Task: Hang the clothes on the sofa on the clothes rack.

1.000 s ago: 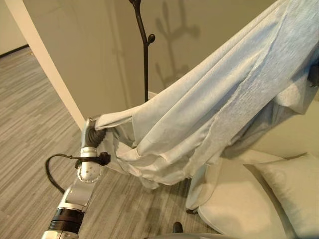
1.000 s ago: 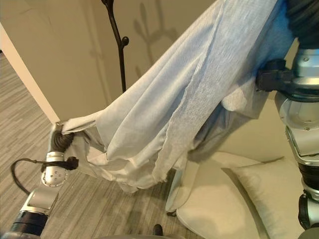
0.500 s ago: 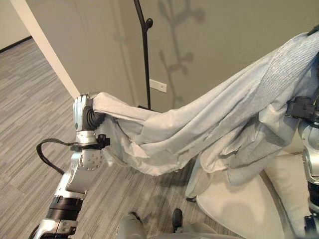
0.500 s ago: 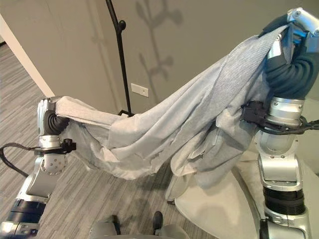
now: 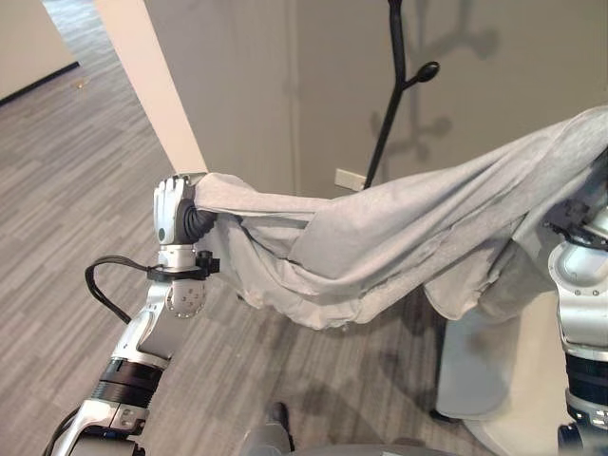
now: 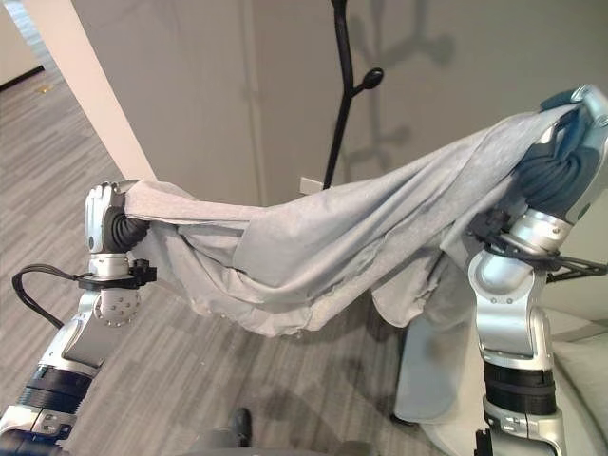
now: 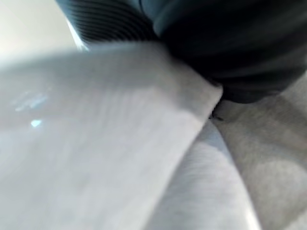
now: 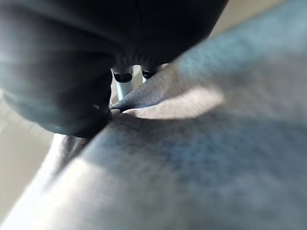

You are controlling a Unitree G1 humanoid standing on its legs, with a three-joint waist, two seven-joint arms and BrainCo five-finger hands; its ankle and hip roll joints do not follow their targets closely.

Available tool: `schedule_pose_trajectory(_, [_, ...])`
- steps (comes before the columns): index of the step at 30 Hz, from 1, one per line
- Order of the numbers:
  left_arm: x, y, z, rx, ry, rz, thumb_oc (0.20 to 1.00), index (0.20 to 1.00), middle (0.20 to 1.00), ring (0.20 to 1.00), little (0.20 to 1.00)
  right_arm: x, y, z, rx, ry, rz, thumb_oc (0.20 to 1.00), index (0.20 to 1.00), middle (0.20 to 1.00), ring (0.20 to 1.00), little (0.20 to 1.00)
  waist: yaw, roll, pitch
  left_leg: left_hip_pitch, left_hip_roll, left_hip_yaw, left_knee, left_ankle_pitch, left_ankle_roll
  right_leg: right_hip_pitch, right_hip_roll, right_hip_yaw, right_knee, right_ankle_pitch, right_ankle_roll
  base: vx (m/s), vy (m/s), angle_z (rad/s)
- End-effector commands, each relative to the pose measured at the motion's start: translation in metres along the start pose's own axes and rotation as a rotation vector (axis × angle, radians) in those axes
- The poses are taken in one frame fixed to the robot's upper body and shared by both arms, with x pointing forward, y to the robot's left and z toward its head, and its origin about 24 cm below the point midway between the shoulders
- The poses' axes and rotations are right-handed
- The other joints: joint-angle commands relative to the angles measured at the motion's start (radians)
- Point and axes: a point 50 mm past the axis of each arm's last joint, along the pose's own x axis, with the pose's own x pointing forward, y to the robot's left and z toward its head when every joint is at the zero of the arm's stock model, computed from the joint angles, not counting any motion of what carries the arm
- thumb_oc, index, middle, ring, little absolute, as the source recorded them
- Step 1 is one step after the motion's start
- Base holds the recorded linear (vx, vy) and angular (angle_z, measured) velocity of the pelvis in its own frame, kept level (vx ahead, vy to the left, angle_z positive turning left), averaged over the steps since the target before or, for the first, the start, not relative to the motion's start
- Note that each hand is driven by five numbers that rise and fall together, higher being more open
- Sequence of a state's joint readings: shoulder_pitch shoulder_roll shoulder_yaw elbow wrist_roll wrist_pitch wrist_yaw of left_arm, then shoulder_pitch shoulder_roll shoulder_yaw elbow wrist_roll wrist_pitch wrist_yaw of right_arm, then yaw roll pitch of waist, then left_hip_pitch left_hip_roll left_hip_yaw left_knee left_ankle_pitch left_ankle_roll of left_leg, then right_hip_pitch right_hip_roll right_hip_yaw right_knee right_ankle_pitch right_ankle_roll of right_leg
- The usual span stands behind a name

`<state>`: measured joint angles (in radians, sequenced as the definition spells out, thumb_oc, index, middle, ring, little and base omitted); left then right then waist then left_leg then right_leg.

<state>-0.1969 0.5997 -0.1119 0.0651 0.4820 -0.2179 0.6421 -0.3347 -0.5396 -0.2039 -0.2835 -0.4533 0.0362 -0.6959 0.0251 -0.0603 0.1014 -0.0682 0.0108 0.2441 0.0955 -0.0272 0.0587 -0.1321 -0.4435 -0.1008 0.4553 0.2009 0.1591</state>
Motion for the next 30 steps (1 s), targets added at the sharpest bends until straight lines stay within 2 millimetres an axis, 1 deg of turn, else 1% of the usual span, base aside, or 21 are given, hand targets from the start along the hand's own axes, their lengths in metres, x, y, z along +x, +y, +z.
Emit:
schedule_pose_trajectory(1, [0.013, 0.018, 0.025, -0.082, -0.119, 0.089, 0.2, 0.2, 0.2, 0.2, 0.2, 0.025, -0.021, 0.004, -0.087, -0.093, -0.161, 0.2, 0.2, 0.2, 0.2, 0.2, -0.042, 0.037, -0.028, 0.022, 0.026, -0.033, -0.03, -0.012, -0.03, 0.072, 0.129, -0.124, -0.046, -0.181, -0.036, 0.22, 0.129, -0.48])
schedule_pose_trajectory(2, [0.013, 0.018, 0.025, -0.083, -0.119, 0.089, 0.2, 0.2, 0.2, 0.2, 0.2, 0.025, -0.021, 0.004, -0.088, -0.093, -0.162, 0.2, 0.2, 0.2, 0.2, 0.2, -0.042, 0.038, -0.029, 0.026, 0.028, -0.033, -0.034, -0.013, -0.031, 0.077, 0.132, -0.126, -0.052, -0.182, -0.038, 0.19, 0.039, -0.28])
schedule_pose_trajectory(3, [0.013, 0.016, 0.028, -0.09, -0.13, 0.075, 0.2, 0.2, 0.2, 0.2, 0.2, 0.026, -0.024, 0.003, -0.103, -0.089, -0.18, 0.2, 0.2, 0.2, 0.2, 0.2, -0.055, 0.04, -0.022, 0.063, 0.02, -0.028, -0.05, -0.029, -0.035, 0.046, 0.138, -0.154, -0.136, -0.198, -0.031, 0.19, 0.015, -0.11])
schedule_pose_trajectory(5, [0.013, 0.016, 0.028, -0.092, -0.132, 0.073, 0.2, 0.2, 0.2, 0.2, 0.2, 0.026, -0.025, 0.002, -0.107, -0.082, -0.185, 0.2, 0.2, 0.2, 0.2, 0.2, -0.062, 0.041, -0.017, 0.084, 0.019, -0.027, -0.058, -0.037, -0.038, 0.046, 0.141, -0.159, -0.18, -0.198, -0.025, 0.2, -0.026, 0.01])
schedule_pose_trajectory(6, [0.017, 0.014, 0.032, -0.091, -0.146, 0.08, 0.2, 0.2, 0.2, 0.2, 0.2, 0.027, -0.025, 0.002, -0.117, -0.076, -0.197, 0.2, 0.2, 0.2, 0.2, 0.2, -0.074, 0.035, -0.017, 0.12, 0.022, -0.02, -0.079, -0.048, -0.047, 0.035, 0.139, -0.16, -0.294, -0.163, -0.001, 0.23, -0.097, -0.04])
schedule_pose_trajectory(8, [0.023, 0.014, 0.035, -0.089, -0.161, 0.096, 0.2, 0.2, 0.2, 0.2, 0.2, 0.029, -0.025, 0.001, -0.144, -0.078, -0.209, 0.2, 0.2, 0.2, 0.2, 0.2, -0.086, 0.031, -0.013, 0.156, 0.029, -0.017, -0.099, -0.058, -0.057, 0.02, 0.131, -0.147, -0.379, -0.106, 0.026, 0.25, -0.113, -0.01])
schedule_pose_trajectory(10, [0.032, 0.014, 0.04, -0.089, -0.172, 0.134, 0.2, 0.2, 0.2, 0.2, 0.2, 0.03, -0.027, -0.002, -0.175, -0.062, -0.231, 0.2, 0.2, 0.2, 0.2, 0.2, -0.101, 0.026, -0.008, 0.189, 0.034, -0.022, -0.104, -0.076, -0.067, 0.0, 0.125, -0.109, -0.438, -0.063, 0.048, 0.2, -0.098, -0.03])
schedule_pose_trajectory(11, [0.033, 0.013, 0.04, -0.089, -0.173, 0.136, 0.2, 0.2, 0.2, 0.2, 0.2, 0.031, -0.027, -0.002, -0.176, -0.063, -0.234, 0.2, 0.2, 0.2, 0.2, 0.2, -0.098, 0.026, -0.005, 0.19, 0.033, -0.021, -0.104, -0.078, -0.067, 0.003, 0.125, -0.107, -0.444, -0.059, 0.051, 0.27, -0.15, 0.04])
schedule_pose_trajectory(12, [0.041, 0.012, 0.045, -0.089, -0.188, 0.163, 0.2, 0.2, 0.2, 0.2, 0.2, 0.035, -0.031, -0.003, -0.214, -0.076, -0.245, 0.2, 0.2, 0.2, 0.2, 0.2, -0.113, 0.016, -0.005, 0.219, 0.04, -0.029, -0.099, -0.1, -0.079, -0.009, 0.119, -0.055, -0.473, -0.026, 0.07, 0.26, -0.159, 0.08])
schedule_pose_trajectory(15, [0.053, 0.015, 0.049, -0.055, -0.216, 0.201, 0.2, 0.2, 0.2, 0.2, 0.2, 0.046, -0.033, -0.003, -0.263, -0.117, -0.24, 0.2, 0.2, 0.2, 0.2, 0.2, -0.123, -0.006, -0.016, 0.27, 0.058, -0.038, -0.096, -0.126, -0.099, -0.019, 0.124, 0.013, -0.474, 0.0, 0.086, 0.32, -0.236, 0.26])
schedule_pose_trajectory(16, [0.058, 0.017, 0.05, -0.039, -0.225, 0.213, 0.2, 0.2, 0.2, 0.2, 0.2, 0.05, -0.034, -0.004, -0.29, -0.137, -0.227, 0.2, 0.2, 0.2, 0.2, 0.2, -0.122, -0.016, -0.025, 0.283, 0.061, -0.045, -0.1, -0.137, -0.106, -0.011, 0.132, 0.032, -0.48, -0.021, 0.089, 0.2, -0.148, 0.14])
schedule_pose_trajectory(17, [0.058, 0.017, 0.05, -0.04, -0.226, 0.213, 0.2, 0.2, 0.2, 0.2, 0.2, 0.051, -0.035, -0.005, -0.292, -0.138, -0.227, 0.2, 0.2, 0.2, 0.2, 0.2, -0.121, -0.015, -0.024, 0.285, 0.06, -0.046, -0.101, -0.138, -0.107, -0.009, 0.132, 0.032, -0.48, -0.026, 0.09, 0.29, -0.252, 0.05])
schedule_pose_trajectory(19, [0.063, 0.022, 0.042, -0.052, -0.162, 0.263, 0.2, 0.2, 0.2, 0.2, 0.2, 0.056, -0.029, -0.011, -0.34, -0.168, -0.137, 0.2, 0.2, 0.2, 0.2, 0.2, -0.11, -0.032, -0.053, 0.326, 0.106, -0.059, -0.113, -0.123, -0.131, 0.001, 0.172, 0.042, -0.432, -0.051, 0.078, 0.31, -0.307, -0.03])
schedule_pose_trajectory(20, [0.063, 0.022, 0.042, -0.056, -0.158, 0.263, 0.2, 0.2, 0.2, 0.2, 0.2, 0.057, -0.029, -0.011, -0.339, -0.17, -0.134, 0.2, 0.2, 0.2, 0.2, 0.2, -0.111, -0.026, -0.053, 0.328, 0.112, -0.06, -0.116, -0.122, -0.135, 0.0, 0.178, 0.039, -0.426, -0.058, 0.074, 0.23, -0.304, -0.03])
schedule_pose_trajectory(21, [0.07, 0.027, 0.039, -0.055, -0.141, 0.293, 0.2, 0.2, 0.2, 0.2, 0.2, 0.066, -0.026, -0.011, -0.36, -0.212, -0.087, 0.2, 0.2, 0.2, 0.2, 0.2, -0.105, -0.013, -0.067, 0.32, 0.162, -0.073, -0.103, -0.081, -0.157, 0.013, 0.211, 0.013, -0.407, -0.085, 0.053, 0.19, -0.282, -0.03])
schedule_pose_trajectory(23, [0.082, 0.034, 0.032, -0.037, -0.111, 0.336, 0.2, 0.2, 0.2, 0.2, 0.2, 0.072, -0.024, -0.015, -0.381, -0.235, -0.043, 0.2, 0.2, 0.2, 0.2, 0.2, -0.096, -0.002, -0.082, 0.298, 0.201, -0.095, -0.07, -0.002, -0.176, 0.038, 0.249, -0.009, -0.416, -0.109, 0.034, 0.21, -0.339, 0.08])
schedule_pose_trajectory(24, [0.087, 0.039, 0.028, -0.016, -0.096, 0.355, 0.2, 0.2, 0.2, 0.2, 0.2, 0.075, -0.026, -0.016, -0.392, -0.247, -0.03, 0.2, 0.2, 0.2, 0.2, 0.2, -0.096, 0.004, -0.088, 0.284, 0.221, -0.107, -0.054, 0.027, -0.184, 0.051, 0.268, -0.026, -0.422, -0.123, 0.022, 0.18, -0.306, 0.21])
schedule_pose_trajectory(26, [0.095, 0.052, 0.022, 0.031, -0.082, 0.399, 0.2, 0.2, 0.2, 0.2, 0.2, 0.082, -0.028, -0.019, -0.429, -0.274, -0.006, 0.2, 0.2, 0.2, 0.2, 0.2, -0.089, 0.009, -0.096, 0.26, 0.249, -0.135, -0.008, 0.08, -0.198, 0.08, 0.296, -0.051, -0.431, -0.148, -0.001, 0.18, -0.276, 0.35])
schedule_pose_trajectory(27, [0.097, 0.06, 0.014, 0.072, -0.063, 0.418, 0.2, 0.2, 0.2, 0.2, 0.2, 0.085, -0.029, -0.02, -0.439, -0.279, 0.001, 0.2, 0.2, 0.2, 0.2, 0.2, -0.082, 0.01, -0.099, 0.25, 0.263, -0.149, 0.025, 0.117, -0.205, 0.099, 0.312, -0.061, -0.438, -0.162, -0.014, 0.12, -0.203, 0.4])
schedule_pose_trajectory(28, [0.098, 0.06, 0.014, 0.072, -0.063, 0.419, 0.2, 0.2, 0.2, 0.2, 0.2, 0.086, -0.029, -0.02, -0.437, -0.278, 0.001, 0.2, 0.2, 0.2, 0.2, 0.2, -0.086, 0.011, -0.096, 0.246, 0.267, -0.155, 0.029, 0.119, -0.21, 0.103, 0.316, -0.065, -0.44, -0.162, -0.018, 0.11, -0.189, 0.31])
schedule_pose_trajectory(30, [0.102, 0.073, 0.003, 0.138, -0.034, 0.443, 0.2, 0.2, 0.2, 0.2, 0.2, 0.091, -0.031, -0.024, -0.447, -0.276, 0.002, 0.2, 0.2, 0.2, 0.2, 0.2, -0.08, 0.005, -0.098, 0.225, 0.293, -0.174, 0.106, 0.167, -0.221, 0.153, 0.344, -0.084, -0.467, -0.182, -0.045, 0.14, -0.224, 0.08])
